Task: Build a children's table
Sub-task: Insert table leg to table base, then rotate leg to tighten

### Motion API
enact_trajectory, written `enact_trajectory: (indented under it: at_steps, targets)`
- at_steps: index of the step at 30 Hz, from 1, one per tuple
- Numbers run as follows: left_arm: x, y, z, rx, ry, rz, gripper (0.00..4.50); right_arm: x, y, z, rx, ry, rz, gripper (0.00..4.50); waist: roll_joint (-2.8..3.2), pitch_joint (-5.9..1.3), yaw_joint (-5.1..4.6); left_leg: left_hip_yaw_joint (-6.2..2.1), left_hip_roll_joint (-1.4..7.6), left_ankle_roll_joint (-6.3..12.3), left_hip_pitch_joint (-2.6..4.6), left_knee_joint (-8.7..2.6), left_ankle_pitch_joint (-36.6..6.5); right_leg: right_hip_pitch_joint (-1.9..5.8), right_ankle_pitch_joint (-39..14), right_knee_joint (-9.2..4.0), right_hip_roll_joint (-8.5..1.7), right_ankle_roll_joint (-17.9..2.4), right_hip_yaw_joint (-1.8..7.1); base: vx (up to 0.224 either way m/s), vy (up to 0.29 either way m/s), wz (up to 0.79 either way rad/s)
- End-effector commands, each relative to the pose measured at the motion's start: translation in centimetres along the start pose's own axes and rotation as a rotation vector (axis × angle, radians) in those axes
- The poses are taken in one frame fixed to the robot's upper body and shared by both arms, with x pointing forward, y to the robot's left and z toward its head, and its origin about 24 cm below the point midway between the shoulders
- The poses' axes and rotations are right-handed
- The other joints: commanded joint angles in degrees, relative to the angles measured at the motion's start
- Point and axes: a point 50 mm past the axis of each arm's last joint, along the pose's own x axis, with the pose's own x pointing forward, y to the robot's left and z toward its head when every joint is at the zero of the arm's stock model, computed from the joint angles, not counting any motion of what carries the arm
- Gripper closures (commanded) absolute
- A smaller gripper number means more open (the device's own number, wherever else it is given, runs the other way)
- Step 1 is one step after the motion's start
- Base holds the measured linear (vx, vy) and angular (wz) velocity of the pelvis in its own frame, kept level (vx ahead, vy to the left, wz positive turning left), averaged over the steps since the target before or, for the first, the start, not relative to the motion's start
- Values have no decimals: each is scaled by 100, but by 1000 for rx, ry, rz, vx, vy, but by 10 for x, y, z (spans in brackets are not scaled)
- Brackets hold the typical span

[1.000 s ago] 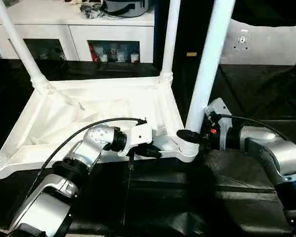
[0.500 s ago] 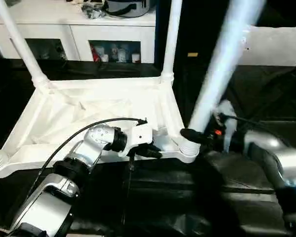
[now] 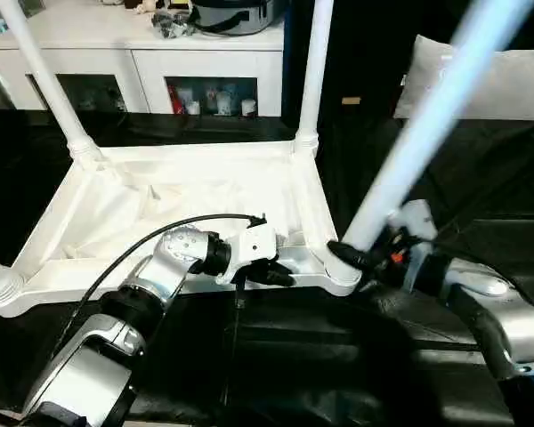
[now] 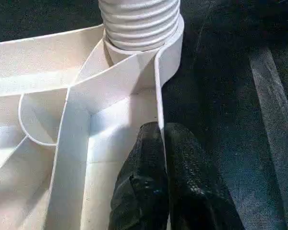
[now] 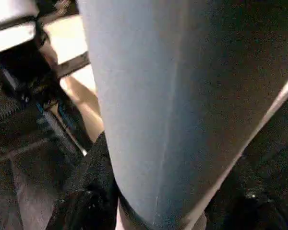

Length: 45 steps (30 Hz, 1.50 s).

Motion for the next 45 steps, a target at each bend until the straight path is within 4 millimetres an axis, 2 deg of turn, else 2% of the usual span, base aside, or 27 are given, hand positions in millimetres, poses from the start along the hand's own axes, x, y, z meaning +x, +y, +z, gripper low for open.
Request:
enact_trajectory:
  at_steps: [1,3,7,9,13,17,19,20,23,25,26,28,29,30,32,33,34,35,36,38,40,41,42,43,45]
  targets:
    - [-9,2,-8,-2,63,23,450,-2,14,-53,112,235,48,261,-33,-214,-53,-282,554,-349,243,-533,-2489,0,-1718,-583,-613,-1168,263,0,0,0]
    - [-10,0,-9,11,73,12,450,1,13,-53,101,251,77,261,-44,-207,-70,-301,556,-400,271,-553,-2673,-6,-2022,-612,-624,-1110,275,0,0,0]
    - [-12,-1,-8,24,68,-2,450,3,13,-54,100,257,112,261,-31,-228,-105,-294,570,-393,281,-594,-2574,19,-1547,-601,-592,-1181,270,0,0,0]
    - [-12,-1,-5,33,50,-29,450,6,12,-53,100,252,134,261,3,-240,-109,-285,560,-378,275,-588,-2503,38,-1287,-579,-593,-1277,262,0,0,0]
    - [-14,5,3,68,51,-81,450,12,12,-46,105,232,235,261,-15,-258,-109,-268,564,-310,267,-584,-2345,71,-1017,-557,-576,-1384,247,0,0,0]
    - [-18,16,6,92,97,-66,450,15,16,-43,90,247,290,261,-5,-271,-73,-243,570,-212,272,-565,-2102,94,-737,-545,-588,-1470,243,0,0,0]
    - [-19,19,7,96,109,-59,450,16,17,-42,86,250,294,261,-8,-266,-75,-249,575,-223,274,-572,-2139,98,-798,-548,-589,-1477,239,0,0,0]
    - [-22,22,6,98,124,-44,450,18,17,-42,85,250,298,261,-30,-256,-87,-250,576,-229,268,-578,-2178,97,-881,-559,-591,-1472,242,0,0,0]
    - [-26,23,3,91,144,-35,450,21,19,-42,88,248,300,261,-35,-252,-92,-263,588,-275,275,-591,-2286,85,-1165,-568,-611,-1446,249,0,0,0]
    - [-28,22,0,77,144,-37,450,24,18,-43,98,248,283,261,-29,-250,-98,-262,588,-280,269,-600,-2283,81,-1152,-565,-605,-1443,247,0,0,0]
    - [-30,20,-3,62,143,-38,450,26,18,-43,105,246,262,261,-105,-242,-119,-251,584,-252,260,-605,-2274,78,-1171,-574,-601,-1455,247,0,0,0]
    - [-31,17,-7,40,138,-37,450,29,17,-43,112,242,222,261,-62,-237,-114,-258,579,-257,262,-604,-2281,65,-1300,-575,-618,-1435,251,0,0,0]
    - [-32,15,-10,26,134,-35,450,31,16,-44,118,241,197,261,-81,-218,-145,-265,580,-294,269,-615,-2399,45,-1592,-602,-630,-1392,262,0,0,0]
    - [-32,15,-10,26,134,-35,450,31,16,-44,118,241,197,261,-81,-218,-145,-265,580,-294,269,-615,-2399,45,-1592,-602,-630,-1392,262,0,0,0]
    - [-34,8,-19,-50,119,14,450,36,11,-45,151,229,71,261,-116,-199,-195,-283,585,-365,286,-633,-2592,16,-1945,-623,-633,-1328,277,0,0,0]
    - [-34,6,-20,-71,114,33,450,37,10,-45,153,229,46,261,-103,-150,-268,-321,555,-440,270,-641,-2852,-11,-2482,-658,-653,-1221,280,0,0,0]
    - [-34,2,-22,-112,102,70,450,39,8,-46,154,229,1,261,-100,-145,-291,-377,569,-531,294,-650,-3069,-20,-3034,-687,-681,-1047,286,0,0,0]
    - [-32,-5,-22,-171,81,106,450,41,5,-47,162,222,-64,261,-122,-140,-338,-417,578,-644,307,-689,-3331,-52,-3302,-701,-656,-894,288,0,0,0]
    - [-32,-6,-21,-176,79,108,450,41,5,-47,163,221,-69,261,-122,-140,-338,-417,578,-644,307,-689,-3331,-52,-3302,-701,-656,-894,288,0,0,0]
    - [-23,-16,-14,-228,52,147,450,46,-1,-45,183,212,-131,261,-110,-135,-430,-453,551,-687,283,-705,-3516,-73,-3423,-705,-630,-789,269,-8,9,-9]
    - [-15,-22,-6,-241,36,154,450,50,-4,-43,190,211,-162,261,-122,-162,-473,-453,532,-693,243,-714,-3433,-55,-3224,-692,-598,-765,251,-28,34,-27]
    - [-7,-26,2,-240,27,160,450,54,-6,-42,196,209,-179,261,-109,-150,-504,-447,531,-723,235,-734,-3465,-69,-2994,-684,-565,-795,240,-24,33,-23]
    - [-6,-26,4,-238,26,161,450,55,-7,-41,197,209,-183,261,-135,-148,-524,-446,536,-724,237,-736,-3499,-74,-2905,-689,-560,-813,237,-16,38,-18]
    - [7,-32,17,-206,21,148,450,61,-9,-38,198,207,-198,261,-124,-149,-574,-435,526,-723,255,-726,-3552,-78,-2661,-691,-547,-894,236,0,0,0]
    - [14,-34,25,-187,20,141,450,64,-9,-36,197,205,-204,261,-130,-153,-595,-425,516,-690,252,-716,-3517,-72,-2529,-706,-541,-924,232,0,0,0]
